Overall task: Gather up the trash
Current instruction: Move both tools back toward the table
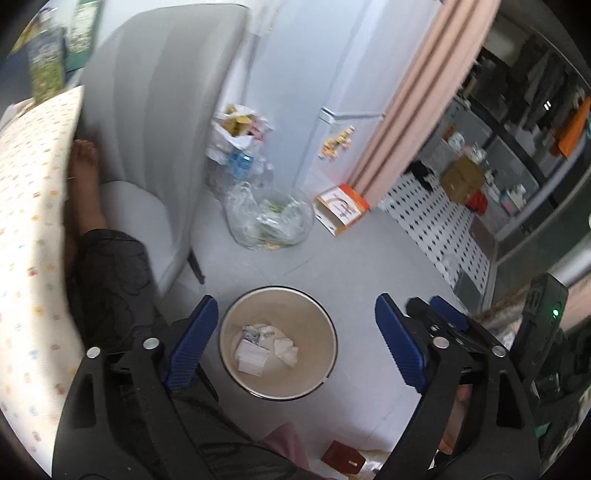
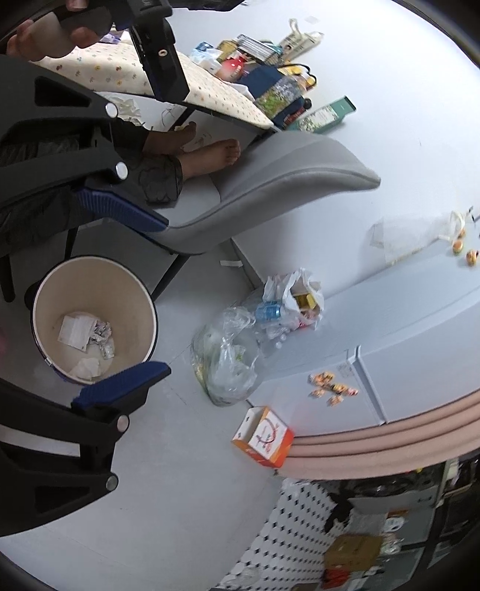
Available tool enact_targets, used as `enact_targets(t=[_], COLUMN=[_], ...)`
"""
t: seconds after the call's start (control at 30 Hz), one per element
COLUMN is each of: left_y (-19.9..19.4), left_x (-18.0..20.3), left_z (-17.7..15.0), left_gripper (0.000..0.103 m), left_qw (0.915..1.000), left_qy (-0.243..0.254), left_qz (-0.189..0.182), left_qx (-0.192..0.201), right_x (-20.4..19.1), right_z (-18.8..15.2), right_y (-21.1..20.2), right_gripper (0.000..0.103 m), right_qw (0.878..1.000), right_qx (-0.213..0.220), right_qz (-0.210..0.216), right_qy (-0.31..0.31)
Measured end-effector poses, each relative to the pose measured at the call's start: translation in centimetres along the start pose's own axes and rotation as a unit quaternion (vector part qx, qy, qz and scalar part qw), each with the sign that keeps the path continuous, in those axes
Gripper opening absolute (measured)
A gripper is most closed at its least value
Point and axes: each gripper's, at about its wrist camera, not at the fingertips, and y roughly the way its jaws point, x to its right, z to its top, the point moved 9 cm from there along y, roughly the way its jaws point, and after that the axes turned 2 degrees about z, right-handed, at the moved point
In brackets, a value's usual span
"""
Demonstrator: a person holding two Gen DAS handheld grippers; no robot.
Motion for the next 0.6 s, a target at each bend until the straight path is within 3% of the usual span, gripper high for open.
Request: enact_targets(t=[0.3, 0.6], left_y=[-6.3, -12.6], left_x=[-5.8, -11.6], left_z=[0.6, -0.8], left_gripper=[0.097, 0.097], left_qw=[0.9968, 0.9891], left_qy=[-0.039, -0.083], left_qz=[0.036, 0.054], left_qx=[0.059, 0.109], right_x=[-7.2, -15.7], right_z=[1.1, 1.1], right_y=[-1.7, -4.1], right_gripper=[0.095, 0.095], right_qw=[0.998, 0.991], right_qx=[0.020, 0.032], right_qz=[0.040, 0.078], right_qy=[-0.042, -0.100])
